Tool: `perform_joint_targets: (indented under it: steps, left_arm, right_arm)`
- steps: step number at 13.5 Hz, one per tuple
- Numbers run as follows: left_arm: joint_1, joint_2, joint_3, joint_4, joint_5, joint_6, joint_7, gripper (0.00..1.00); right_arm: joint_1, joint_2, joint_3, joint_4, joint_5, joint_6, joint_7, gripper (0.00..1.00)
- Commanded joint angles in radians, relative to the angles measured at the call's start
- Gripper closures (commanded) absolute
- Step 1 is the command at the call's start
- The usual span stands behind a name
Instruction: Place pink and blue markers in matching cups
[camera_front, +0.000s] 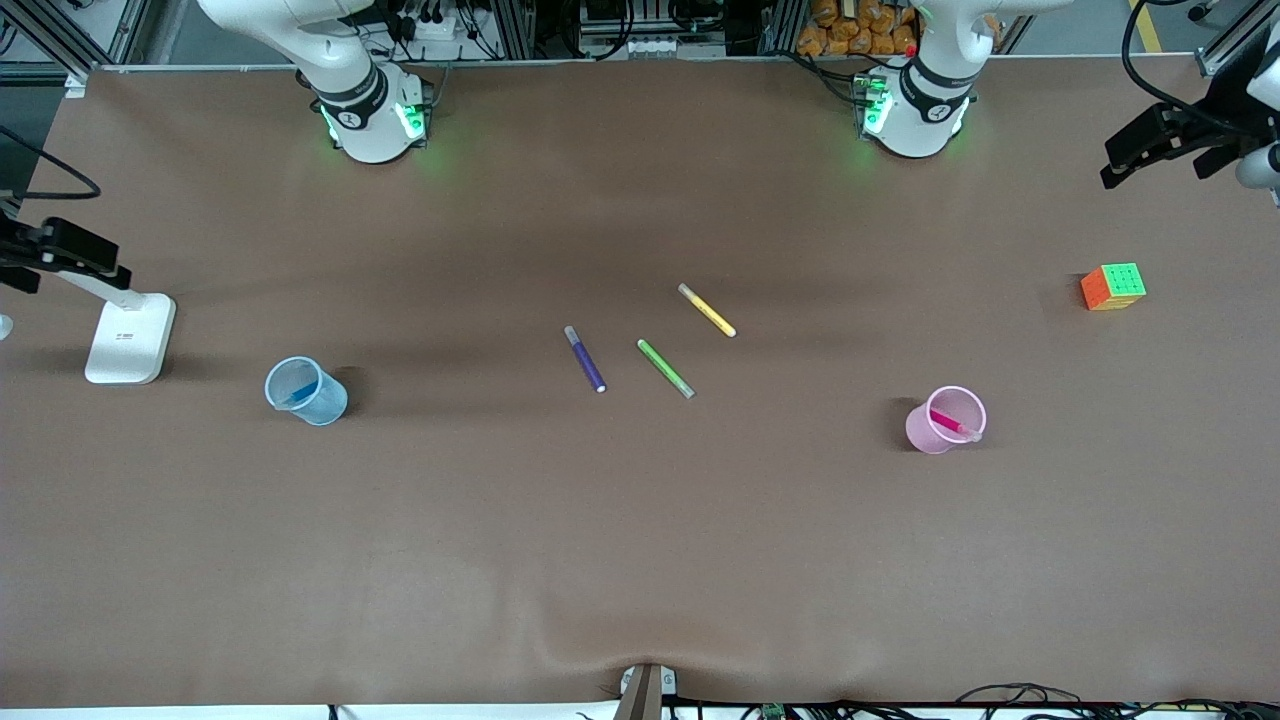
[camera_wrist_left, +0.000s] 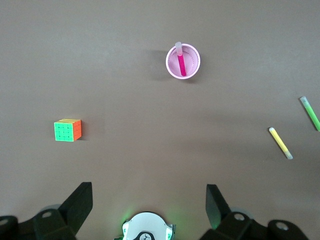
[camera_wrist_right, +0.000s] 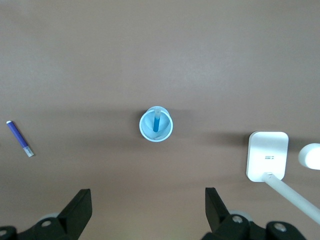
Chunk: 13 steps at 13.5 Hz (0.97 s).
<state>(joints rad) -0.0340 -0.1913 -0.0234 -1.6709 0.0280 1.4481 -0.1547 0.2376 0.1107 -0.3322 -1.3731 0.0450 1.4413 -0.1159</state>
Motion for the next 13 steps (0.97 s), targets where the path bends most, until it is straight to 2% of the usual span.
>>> perform_joint_targets:
  steps: [1,6,7,9,10,13]
  left_arm:
    - [-0.003,-0.011,0.000,-0.021,-0.008,0.015,0.010,0.00]
    - [-0.003,-0.011,-0.038,-0.021,-0.016,-0.012,-0.006,0.00]
    - [-0.003,-0.010,-0.038,-0.021,-0.014,-0.012,-0.008,0.00]
    - [-0.003,-0.010,-0.038,-0.017,-0.014,-0.012,-0.009,0.00]
    - [0.002,-0.001,-0.038,0.002,-0.014,-0.012,-0.008,0.00]
    - [0.005,0.033,-0.036,0.052,-0.008,-0.012,-0.005,0.00]
  right_arm:
    - [0.009,-0.006,0.004,0.014,-0.027,-0.009,-0.013,0.00]
    - [0.002,-0.014,0.007,0.005,-0.019,-0.016,-0.014,0.00]
    - [-0.045,-0.017,0.057,0.002,-0.017,-0.019,-0.014,0.00]
    - [-0.272,-0.051,0.306,-0.039,-0.022,-0.007,-0.014,0.00]
    - [-0.284,-0.063,0.327,-0.058,-0.030,0.007,-0.013,0.00]
    - [-0.290,-0.092,0.328,-0.096,-0.031,0.014,-0.013,0.00]
